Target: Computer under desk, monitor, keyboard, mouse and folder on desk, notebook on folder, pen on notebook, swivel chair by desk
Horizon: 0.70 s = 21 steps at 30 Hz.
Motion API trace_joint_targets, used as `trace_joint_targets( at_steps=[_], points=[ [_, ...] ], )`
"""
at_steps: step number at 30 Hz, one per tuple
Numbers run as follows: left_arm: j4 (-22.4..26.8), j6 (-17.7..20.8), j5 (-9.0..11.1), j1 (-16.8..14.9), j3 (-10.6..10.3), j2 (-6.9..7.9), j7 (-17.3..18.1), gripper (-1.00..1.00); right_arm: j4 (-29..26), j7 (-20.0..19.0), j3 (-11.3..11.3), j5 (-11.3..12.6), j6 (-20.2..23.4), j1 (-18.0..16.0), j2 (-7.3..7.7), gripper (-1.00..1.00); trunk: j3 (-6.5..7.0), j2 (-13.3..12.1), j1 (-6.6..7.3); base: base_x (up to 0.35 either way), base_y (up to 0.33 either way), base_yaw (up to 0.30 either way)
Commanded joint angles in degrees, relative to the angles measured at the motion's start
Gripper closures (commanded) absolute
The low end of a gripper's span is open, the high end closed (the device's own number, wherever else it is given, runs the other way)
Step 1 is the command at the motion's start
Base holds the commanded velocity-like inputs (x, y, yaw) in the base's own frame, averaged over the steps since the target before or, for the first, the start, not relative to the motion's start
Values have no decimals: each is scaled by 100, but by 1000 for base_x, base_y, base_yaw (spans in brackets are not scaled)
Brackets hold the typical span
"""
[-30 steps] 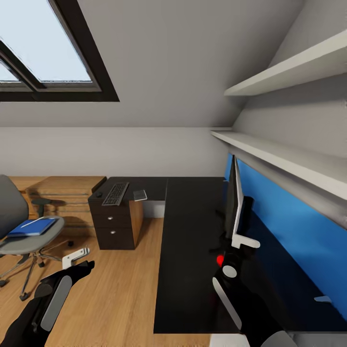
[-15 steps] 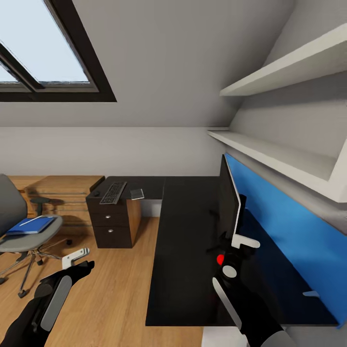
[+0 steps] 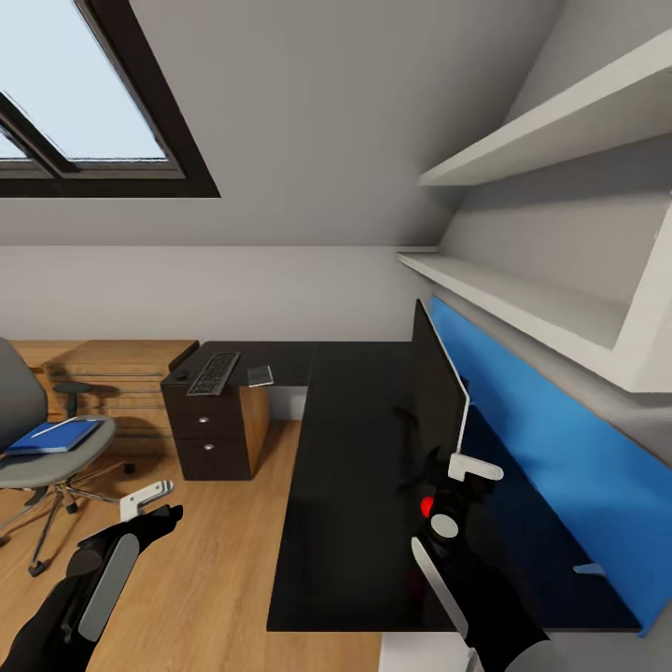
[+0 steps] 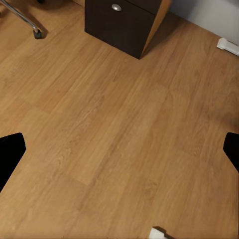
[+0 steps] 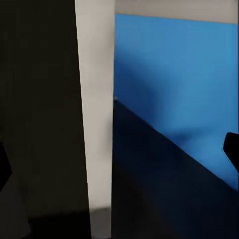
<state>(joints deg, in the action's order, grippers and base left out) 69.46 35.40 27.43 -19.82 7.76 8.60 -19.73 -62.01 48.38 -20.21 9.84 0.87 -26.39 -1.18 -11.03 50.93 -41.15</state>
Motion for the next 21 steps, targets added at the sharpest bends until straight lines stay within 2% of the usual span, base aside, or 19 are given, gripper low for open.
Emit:
trace_joint_targets(
  at_steps=[1, 16, 21],
  points=[
    [8, 19, 61, -4, -2, 1, -49, -100, -5, 35, -16, 35, 14, -6, 4, -100, -9, 7, -1, 0, -216, 0],
    [9, 19, 67, -4, -2, 1, -49, -100, -4, 32, -19, 35, 32, -6, 0, -100, -9, 7, -1, 0, -37, 0],
    [9, 22, 65, -4, -2, 1, -49, -100, -4, 31, -19, 35, 35, -6, -2, -100, -9, 7, -1, -70, -138, 0]
  ],
)
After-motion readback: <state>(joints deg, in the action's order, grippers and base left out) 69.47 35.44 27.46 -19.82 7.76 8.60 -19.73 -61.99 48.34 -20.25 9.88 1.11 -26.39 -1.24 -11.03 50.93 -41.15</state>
